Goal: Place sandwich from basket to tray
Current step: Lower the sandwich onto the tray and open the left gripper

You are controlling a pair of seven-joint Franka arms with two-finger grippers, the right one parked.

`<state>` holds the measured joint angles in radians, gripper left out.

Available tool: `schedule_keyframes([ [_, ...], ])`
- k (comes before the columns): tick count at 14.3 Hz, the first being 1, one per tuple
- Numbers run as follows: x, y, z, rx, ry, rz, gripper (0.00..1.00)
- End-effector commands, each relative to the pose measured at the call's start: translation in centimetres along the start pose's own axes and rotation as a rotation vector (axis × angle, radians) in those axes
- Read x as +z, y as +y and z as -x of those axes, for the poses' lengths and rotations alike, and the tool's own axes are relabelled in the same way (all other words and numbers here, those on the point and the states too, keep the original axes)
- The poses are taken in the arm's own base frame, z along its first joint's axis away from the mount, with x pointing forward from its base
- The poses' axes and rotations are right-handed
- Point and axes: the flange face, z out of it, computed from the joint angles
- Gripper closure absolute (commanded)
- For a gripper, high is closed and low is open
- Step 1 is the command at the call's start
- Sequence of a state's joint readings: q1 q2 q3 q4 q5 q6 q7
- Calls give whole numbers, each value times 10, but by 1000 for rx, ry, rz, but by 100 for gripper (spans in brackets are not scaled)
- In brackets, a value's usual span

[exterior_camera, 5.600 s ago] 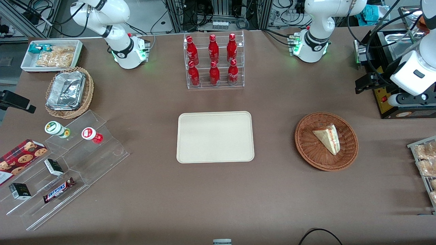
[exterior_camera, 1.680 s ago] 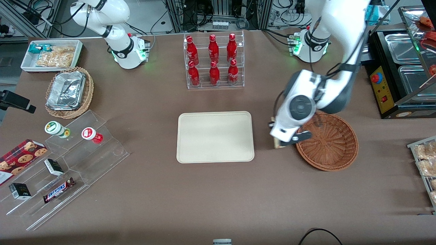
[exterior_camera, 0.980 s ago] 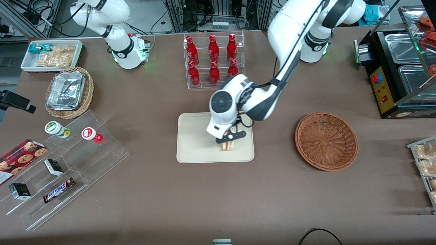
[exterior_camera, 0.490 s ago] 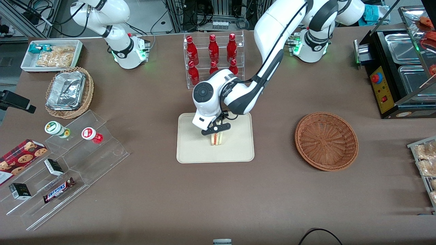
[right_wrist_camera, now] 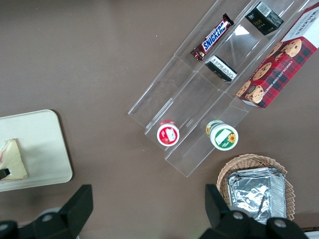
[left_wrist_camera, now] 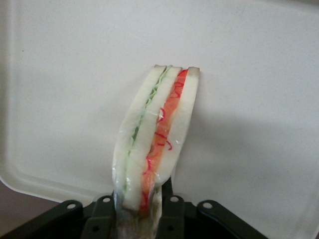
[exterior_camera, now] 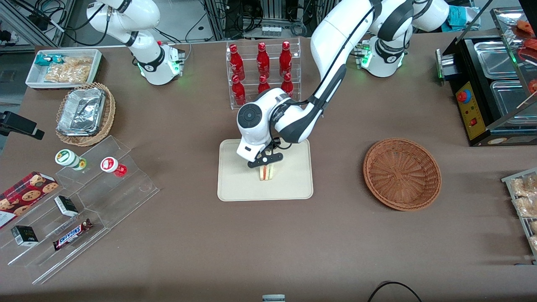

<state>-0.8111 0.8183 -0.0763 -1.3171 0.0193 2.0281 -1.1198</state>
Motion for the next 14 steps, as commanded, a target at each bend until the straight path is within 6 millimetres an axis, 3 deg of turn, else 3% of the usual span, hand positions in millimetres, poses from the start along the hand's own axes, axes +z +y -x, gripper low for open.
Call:
schedule_keyframes([
  [1, -11, 4, -2, 0, 31, 10, 0],
  [5, -44, -5, -11, -16, 57, 18, 0],
  [7, -50, -21, -26, -44, 96, -62, 0],
  [8, -68, -30, -29, -67, 88, -73, 0],
  [10, -93, -64, -46, -98, 66, -103, 0],
  [12, -103, -101, -68, -147, 54, -109, 0],
  [14, -113, -151, -102, -143, 29, -116, 0],
])
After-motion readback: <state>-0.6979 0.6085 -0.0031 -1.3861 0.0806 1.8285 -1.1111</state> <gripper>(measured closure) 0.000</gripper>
